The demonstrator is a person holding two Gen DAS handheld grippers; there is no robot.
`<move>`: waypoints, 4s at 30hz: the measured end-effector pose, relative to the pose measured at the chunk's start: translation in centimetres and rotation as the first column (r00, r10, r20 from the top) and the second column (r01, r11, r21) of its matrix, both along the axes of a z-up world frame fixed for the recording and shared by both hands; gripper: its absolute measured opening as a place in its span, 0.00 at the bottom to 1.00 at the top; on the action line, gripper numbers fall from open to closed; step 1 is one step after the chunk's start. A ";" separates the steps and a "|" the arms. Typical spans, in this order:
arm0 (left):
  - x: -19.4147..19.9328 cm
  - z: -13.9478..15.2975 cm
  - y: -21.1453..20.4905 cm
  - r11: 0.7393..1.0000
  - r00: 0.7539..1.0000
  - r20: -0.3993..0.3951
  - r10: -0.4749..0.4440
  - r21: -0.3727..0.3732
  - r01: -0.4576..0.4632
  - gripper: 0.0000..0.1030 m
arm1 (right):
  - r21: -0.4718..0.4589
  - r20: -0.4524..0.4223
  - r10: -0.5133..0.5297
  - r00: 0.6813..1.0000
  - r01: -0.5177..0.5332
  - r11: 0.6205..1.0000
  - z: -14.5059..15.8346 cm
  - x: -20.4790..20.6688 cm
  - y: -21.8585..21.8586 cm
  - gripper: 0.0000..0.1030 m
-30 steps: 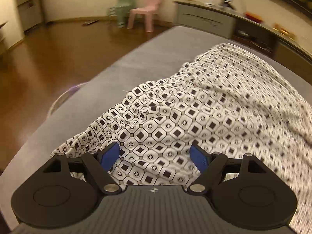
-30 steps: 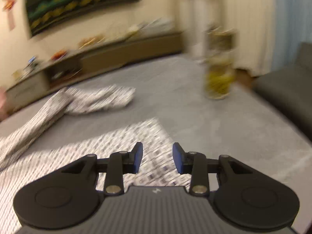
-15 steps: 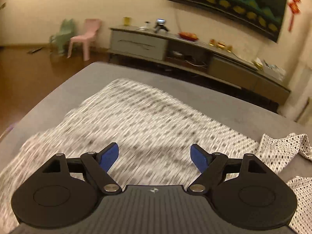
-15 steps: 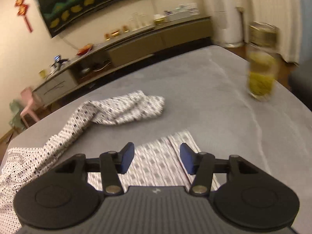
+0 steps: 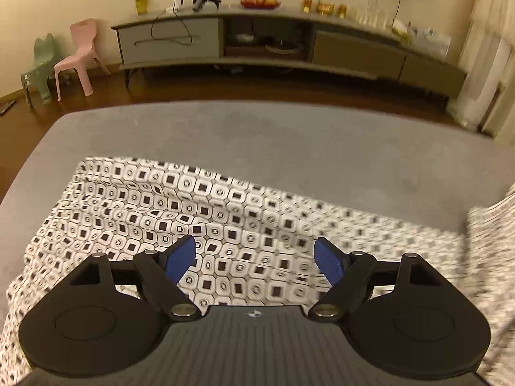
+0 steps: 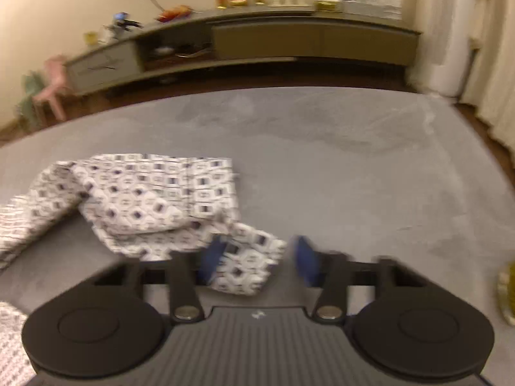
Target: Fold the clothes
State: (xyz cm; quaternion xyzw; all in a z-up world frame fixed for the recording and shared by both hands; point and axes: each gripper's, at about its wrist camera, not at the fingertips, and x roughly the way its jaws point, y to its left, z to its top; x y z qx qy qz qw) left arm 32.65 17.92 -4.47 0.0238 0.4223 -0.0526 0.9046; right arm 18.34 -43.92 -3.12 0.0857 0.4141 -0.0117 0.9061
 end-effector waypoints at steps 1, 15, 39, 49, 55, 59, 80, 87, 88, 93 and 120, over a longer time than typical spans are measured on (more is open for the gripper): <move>0.5 -0.7 0.1 1.000 1.000 -0.008 0.009 0.013 -0.009 0.79 | 0.005 0.030 0.022 0.999 -0.022 1.000 0.6 -0.6 0.2 0.08; 2.9 -0.8 5.4 0.945 0.950 0.063 0.306 0.095 -0.311 0.79 | -0.054 0.262 -0.138 0.955 0.157 0.986 16.6 -1.6 -2.4 0.03; -3.8 2.4 9.3 0.900 0.924 0.087 0.373 0.207 -0.383 0.71 | -0.400 -0.091 -0.179 0.980 0.129 0.907 1.1 -2.5 2.4 0.28; -15.4 0.9 14.8 0.945 0.947 -0.012 0.322 -0.050 -0.322 0.75 | 0.050 -0.096 0.124 0.988 -0.120 0.992 3.0 -13.5 11.7 0.45; -17.2 0.7 17.4 0.885 0.895 0.087 0.437 0.134 -0.445 0.75 | -0.111 -0.165 0.181 0.970 -0.200 0.973 2.9 -16.4 13.9 0.47; -20.4 3.4 16.8 0.905 0.900 0.091 0.426 -0.044 -0.424 0.75 | -0.201 -0.225 0.166 0.960 -0.212 0.956 3.7 -19.0 14.0 0.49; -29.2 -0.8 -0.8 0.964 0.964 0.097 -0.247 -0.080 0.255 0.77 | -0.119 -0.104 0.304 0.947 -0.315 0.942 1.3 3.9 42.9 0.55; -29.7 -0.9 -0.9 0.888 0.913 0.076 -0.400 -0.213 0.407 0.77 | -0.158 -0.099 0.194 0.976 -0.208 0.965 0.8 10.9 41.4 0.75; -29.6 -0.8 -0.6 0.872 0.905 0.071 -0.420 -0.244 0.424 0.77 | -0.173 -0.105 0.189 0.976 -0.205 0.963 0.8 11.6 41.3 0.75; -29.2 0.7 2.5 0.894 0.928 0.136 -0.346 -0.251 0.370 0.75 | -0.177 -0.055 0.138 0.989 -0.145 0.973 3.0 9.2 38.9 0.57; -22.7 1.9 11.3 0.987 0.972 0.235 0.003 -0.157 0.035 0.71 | -0.045 0.032 0.313 0.949 -0.311 0.949 7.7 -6.2 33.4 0.62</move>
